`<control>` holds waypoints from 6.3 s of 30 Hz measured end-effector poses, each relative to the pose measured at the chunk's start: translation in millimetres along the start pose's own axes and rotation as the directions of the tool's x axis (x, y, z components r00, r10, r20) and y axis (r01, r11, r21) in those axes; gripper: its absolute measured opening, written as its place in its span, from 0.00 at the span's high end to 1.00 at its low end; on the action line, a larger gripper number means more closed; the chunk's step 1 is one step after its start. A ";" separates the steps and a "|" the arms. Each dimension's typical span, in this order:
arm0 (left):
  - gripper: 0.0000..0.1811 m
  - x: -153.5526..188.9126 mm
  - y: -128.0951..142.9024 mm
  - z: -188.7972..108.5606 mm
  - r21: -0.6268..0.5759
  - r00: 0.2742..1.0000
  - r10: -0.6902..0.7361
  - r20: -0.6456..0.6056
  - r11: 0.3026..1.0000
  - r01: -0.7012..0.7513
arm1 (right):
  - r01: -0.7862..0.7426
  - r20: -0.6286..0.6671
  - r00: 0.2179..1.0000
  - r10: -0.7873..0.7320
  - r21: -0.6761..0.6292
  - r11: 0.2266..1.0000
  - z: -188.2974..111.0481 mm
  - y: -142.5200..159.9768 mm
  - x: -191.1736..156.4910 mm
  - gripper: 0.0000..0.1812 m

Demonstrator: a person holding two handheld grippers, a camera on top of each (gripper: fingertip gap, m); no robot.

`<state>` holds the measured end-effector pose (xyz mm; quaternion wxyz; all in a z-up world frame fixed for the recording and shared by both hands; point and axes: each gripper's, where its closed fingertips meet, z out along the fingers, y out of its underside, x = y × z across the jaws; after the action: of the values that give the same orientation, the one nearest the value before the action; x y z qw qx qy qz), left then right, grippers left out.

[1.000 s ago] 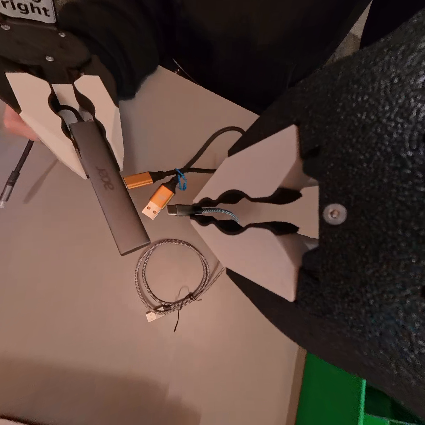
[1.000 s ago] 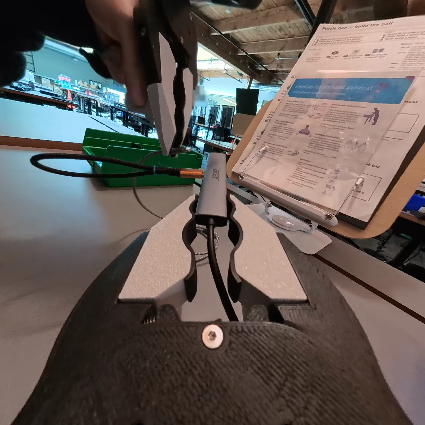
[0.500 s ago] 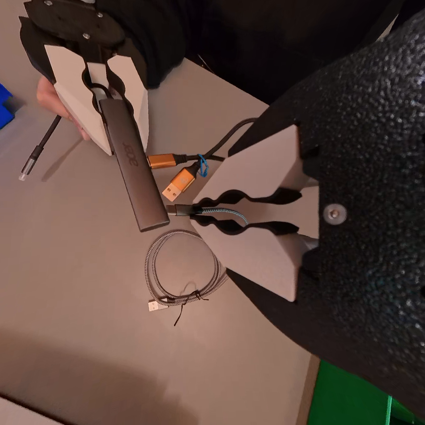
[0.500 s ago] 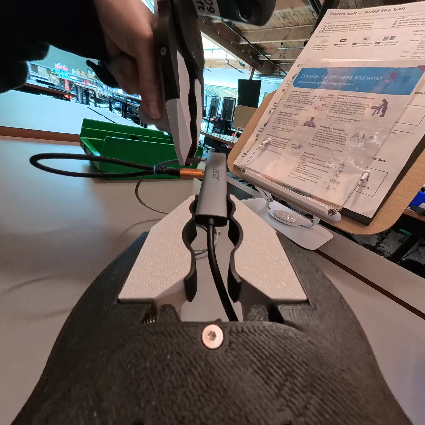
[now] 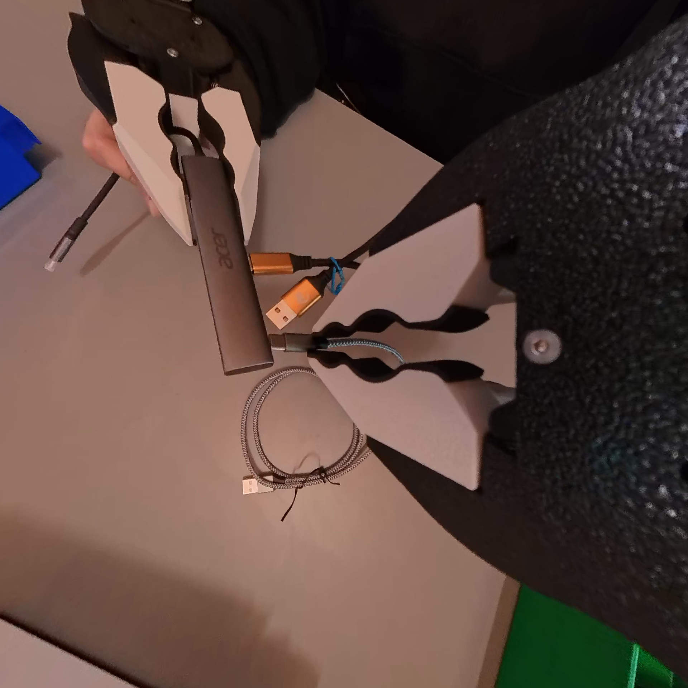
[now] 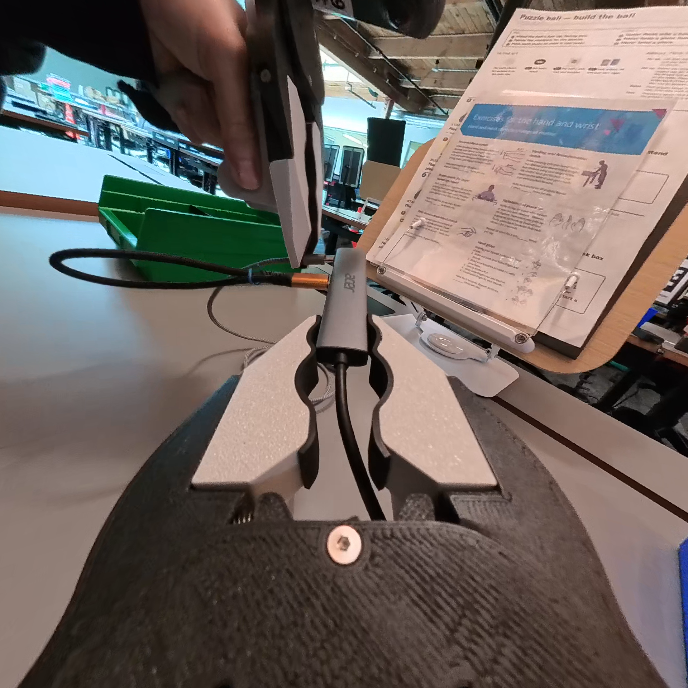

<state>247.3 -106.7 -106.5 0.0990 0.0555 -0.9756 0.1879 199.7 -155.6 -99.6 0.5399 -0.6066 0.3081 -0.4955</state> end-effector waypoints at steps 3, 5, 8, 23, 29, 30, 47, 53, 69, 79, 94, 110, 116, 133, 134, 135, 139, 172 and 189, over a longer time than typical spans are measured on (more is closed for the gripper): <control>0.98 -0.3 -1.7 -0.1 0.010 1.000 -0.006 0.001 1.000 0.006 | 0.012 -0.006 1.000 -0.012 -0.001 1.000 0.0 0.0 0.6 0.88; 0.98 0.1 -2.5 0.0 0.012 1.000 -0.012 -0.005 1.000 0.012 | 0.032 -0.011 0.999 -0.032 -0.003 0.999 -0.4 -0.1 1.2 0.88; 0.98 1.5 -4.5 1.4 0.021 0.999 -0.033 -0.023 0.999 0.033 | 0.126 -0.029 0.992 -0.126 -0.019 0.992 -0.5 -0.8 -0.8 0.88; 0.97 6.1 -51.9 -22.3 0.488 0.914 0.182 0.362 0.799 -0.352 | -0.194 -0.158 0.964 0.213 0.125 0.973 -7.6 -15.7 26.0 0.88; 0.97 7.6 -48.1 -26.2 0.615 0.899 0.080 0.431 0.703 -0.357 | -0.201 -0.131 0.967 0.219 0.140 0.970 -6.2 -17.7 21.7 0.88; 0.96 7.2 -48.0 -27.7 0.636 0.902 0.067 0.427 0.687 -0.352 | -0.204 -0.127 0.967 0.222 0.145 0.968 -6.6 -18.4 21.3 0.88; 0.98 5.2 -43.6 -22.2 0.634 0.891 0.005 0.453 0.701 -0.326 | -0.219 -0.097 0.967 0.235 0.157 0.963 -4.8 -17.1 16.6 0.88; 0.98 5.5 -42.6 -20.1 0.649 0.911 -0.046 0.411 0.716 -0.257 | -0.266 -0.120 0.949 0.293 0.200 0.943 -4.6 -15.6 21.1 0.88; 0.98 9.2 -40.2 -9.0 0.664 0.942 -0.074 0.329 0.727 -0.175 | -0.251 -0.142 0.947 0.288 0.234 0.939 -6.4 -15.4 26.6 0.86; 0.98 10.3 -42.1 -11.5 0.667 0.912 -0.045 0.409 0.696 -0.265 | -0.304 -0.097 0.940 0.326 0.192 0.933 -5.9 -15.0 25.1 0.88; 0.98 5.0 -37.4 -15.3 0.620 0.871 0.042 0.490 0.685 -0.382 | -0.171 -0.086 0.979 0.183 0.129 0.977 -0.6 -15.5 11.8 0.86; 0.98 21.7 -52.5 -20.2 0.711 0.842 -0.036 0.538 0.556 -0.431 | -0.337 -0.145 0.906 0.398 0.323 0.884 -12.9 -25.3 34.5 0.86; 0.98 27.2 -55.6 -19.7 0.692 0.829 -0.019 0.558 0.561 -0.453 | -0.310 -0.143 0.921 0.363 0.296 0.903 -11.6 -23.5 33.0 0.88; 0.98 20.9 -48.4 -13.8 0.654 0.818 0.003 0.576 0.598 -0.462 | -0.254 -0.139 0.945 0.295 0.255 0.933 -7.4 -22.3 27.7 0.88; 0.98 20.7 -48.2 -13.3 0.656 0.820 0.002 0.573 0.598 -0.460 | -0.262 -0.134 0.944 0.302 0.252 0.932 -7.5 -22.2 27.7 0.88; 0.98 21.0 -48.4 -13.2 0.662 0.823 0.001 0.568 0.595 -0.457 | -0.260 -0.133 0.945 0.300 0.254 0.932 -7.8 -23.1 27.8 0.88; 0.98 20.1 -48.5 -11.6 0.656 0.819 -0.001 0.574 0.599 -0.459 | -0.295 -0.111 0.937 0.330 0.252 0.922 -7.7 -21.6 28.1 0.88; 0.99 11.1 -39.0 -14.8 0.634 0.835 0.074 0.546 0.615 -0.469 | -0.280 -0.010 0.959 0.284 0.137 0.950 0.8 -14.9 8.8 0.84; 0.84 43.4 -24.7 -47.3 0.789 0.871 -0.004 0.491 0.426 -0.443 | -0.012 -0.247 0.968 0.046 0.137 0.991 -14.2 -25.4 32.4 0.95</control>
<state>216.7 -114.8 -45.3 -0.1834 0.0062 -0.7279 0.6607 192.7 -184.3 -67.7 0.5435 -0.4973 0.3483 -0.5796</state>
